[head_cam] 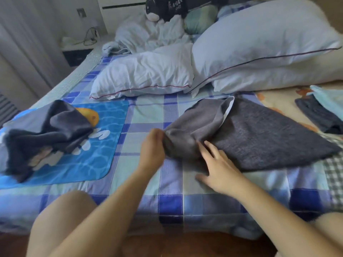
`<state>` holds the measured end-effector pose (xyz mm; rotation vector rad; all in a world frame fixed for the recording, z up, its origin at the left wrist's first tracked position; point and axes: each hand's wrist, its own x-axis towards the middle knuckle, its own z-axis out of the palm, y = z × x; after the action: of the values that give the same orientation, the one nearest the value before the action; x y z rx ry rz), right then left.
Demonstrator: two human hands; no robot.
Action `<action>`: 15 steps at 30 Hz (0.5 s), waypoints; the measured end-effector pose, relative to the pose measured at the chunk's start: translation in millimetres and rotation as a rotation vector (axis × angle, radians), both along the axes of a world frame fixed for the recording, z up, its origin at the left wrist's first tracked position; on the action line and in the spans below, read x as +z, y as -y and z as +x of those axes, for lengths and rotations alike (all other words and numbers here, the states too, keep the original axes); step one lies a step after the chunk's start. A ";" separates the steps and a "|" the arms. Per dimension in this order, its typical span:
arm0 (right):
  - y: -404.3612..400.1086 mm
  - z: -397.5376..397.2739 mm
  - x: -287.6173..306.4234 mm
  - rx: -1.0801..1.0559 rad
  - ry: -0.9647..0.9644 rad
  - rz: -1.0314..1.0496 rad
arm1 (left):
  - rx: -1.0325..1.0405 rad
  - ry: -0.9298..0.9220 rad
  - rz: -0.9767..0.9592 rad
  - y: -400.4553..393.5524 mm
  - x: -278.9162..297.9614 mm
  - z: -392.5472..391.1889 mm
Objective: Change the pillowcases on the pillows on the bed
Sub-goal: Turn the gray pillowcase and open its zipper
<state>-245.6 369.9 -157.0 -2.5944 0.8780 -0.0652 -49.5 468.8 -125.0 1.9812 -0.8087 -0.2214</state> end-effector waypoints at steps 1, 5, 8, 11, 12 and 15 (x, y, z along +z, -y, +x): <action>-0.4 -2.8 -5.1 -0.039 0.042 -0.024 | 0.059 -0.134 -0.048 6.2 21.8 11.0; 8.4 -18.4 -2.3 -0.145 0.419 -0.391 | -0.025 -0.418 -0.103 1.1 82.3 72.3; 18.2 -35.1 8.0 -0.084 0.493 -0.593 | 0.056 -0.033 0.354 -6.3 62.9 100.0; 20.4 -46.0 -3.9 -0.106 0.335 -0.499 | 0.161 0.171 0.416 -25.6 26.0 79.2; 19.8 -47.9 -10.0 -0.103 0.302 -0.477 | 0.152 0.172 0.320 -33.4 19.7 65.4; 15.3 -47.3 -14.7 -0.112 0.294 -0.421 | -0.052 0.232 0.407 -50.4 16.0 21.9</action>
<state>-292.9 354.6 -171.7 -2.8023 0.9799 -0.7145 -27.7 519.1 -109.0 2.4009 -1.0269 -0.2005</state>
